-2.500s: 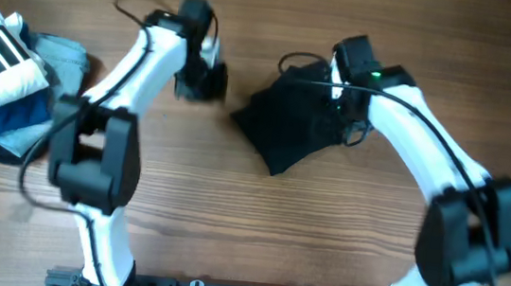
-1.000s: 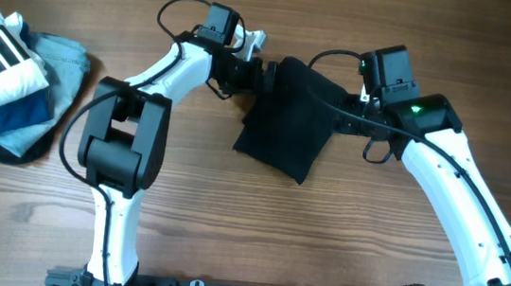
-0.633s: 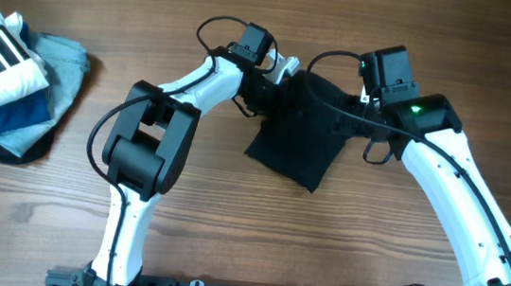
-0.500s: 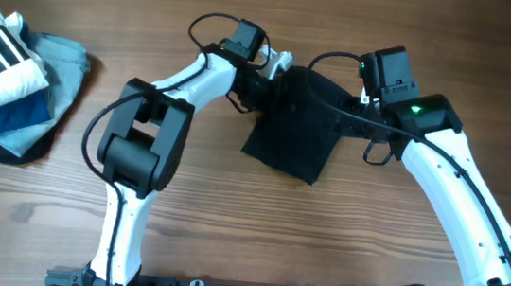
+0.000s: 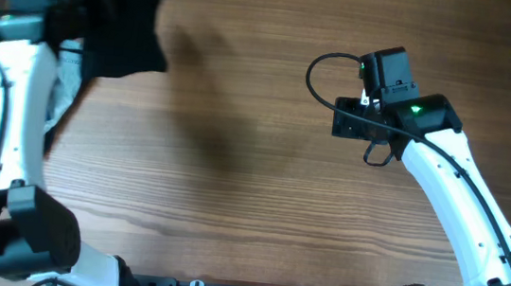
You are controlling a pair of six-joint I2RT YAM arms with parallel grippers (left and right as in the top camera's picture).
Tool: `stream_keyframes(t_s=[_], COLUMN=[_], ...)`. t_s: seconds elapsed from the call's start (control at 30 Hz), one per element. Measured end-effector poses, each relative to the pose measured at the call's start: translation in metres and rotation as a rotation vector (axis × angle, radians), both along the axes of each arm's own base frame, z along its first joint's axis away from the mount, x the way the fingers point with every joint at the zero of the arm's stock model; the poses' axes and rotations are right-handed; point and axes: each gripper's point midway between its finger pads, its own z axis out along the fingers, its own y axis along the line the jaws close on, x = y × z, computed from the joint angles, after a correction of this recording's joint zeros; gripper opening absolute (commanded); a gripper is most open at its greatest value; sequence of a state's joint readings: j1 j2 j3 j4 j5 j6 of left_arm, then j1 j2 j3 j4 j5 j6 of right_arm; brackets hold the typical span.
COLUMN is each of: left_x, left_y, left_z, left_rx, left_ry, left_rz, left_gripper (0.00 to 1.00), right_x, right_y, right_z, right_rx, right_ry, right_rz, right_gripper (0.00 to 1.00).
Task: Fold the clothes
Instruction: 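Carry the bundle left with the left gripper and drop it on the clothes pile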
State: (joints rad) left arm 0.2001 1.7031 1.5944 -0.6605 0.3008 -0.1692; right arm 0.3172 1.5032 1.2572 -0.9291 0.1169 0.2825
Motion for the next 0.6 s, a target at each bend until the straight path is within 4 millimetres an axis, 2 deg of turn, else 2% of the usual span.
stream_keyframes(t_s=[0.03, 0.1, 0.17, 0.2, 0.3, 0.47, 0.5, 0.53, 0.57, 0.6], left_x=[-0.004, -0.01, -0.022, -0.025, -0.035, -0.055, -0.057, -0.059, -0.061, -0.063], left_y=[0.029, 0.071, 0.123, 0.139, 0.178, 0.219, 0.225, 0.232, 0.238, 0.244], left_z=[0.007, 0.012, 0.017, 0.019, 0.029, 0.027, 0.023, 0.017, 0.011, 0.003], left_rx=[0.008, 0.022, 0.04, 0.048, 0.07, 0.077, 0.075, 0.071, 0.07, 0.063], left_ry=[-0.018, -0.038, -0.061, -0.074, -0.121, -0.116, -0.109, -0.098, -0.084, -0.07], left_rz=[0.064, 0.156, 0.27, 0.303, 0.383, 0.475, 0.487, 0.501, 0.51, 0.522], left_gripper=[0.04, 0.04, 0.04, 0.04, 0.05, 0.08, 0.36, 0.86, 1.0, 1.0], right_x=[0.0, 0.0, 0.0, 0.0, 0.0, 0.0, 0.0, -0.001, -0.001, -0.001], right_y=[0.0, 0.0, 0.0, 0.0, 0.0, 0.0, 0.0, 0.0, 0.0, 0.0], right_z=[0.0, 0.0, 0.0, 0.0, 0.0, 0.0, 0.0, 0.0, 0.0, 0.0], right_rx=[0.0, 0.0, -0.001, -0.001, -0.001, -0.001, -0.001, -0.001, -0.001, -0.001], right_ry=[0.0, 0.002, 0.002, 0.002, 0.002, 0.002, 0.002, 0.003, 0.003, 0.003], right_rz=[0.0, 0.0, 0.0, 0.0, 0.0, 0.0, 0.0, 0.0, 0.0, 0.0], right_gripper=[0.79, 0.79, 0.79, 0.79, 0.79, 0.79, 0.79, 0.79, 0.79, 0.79])
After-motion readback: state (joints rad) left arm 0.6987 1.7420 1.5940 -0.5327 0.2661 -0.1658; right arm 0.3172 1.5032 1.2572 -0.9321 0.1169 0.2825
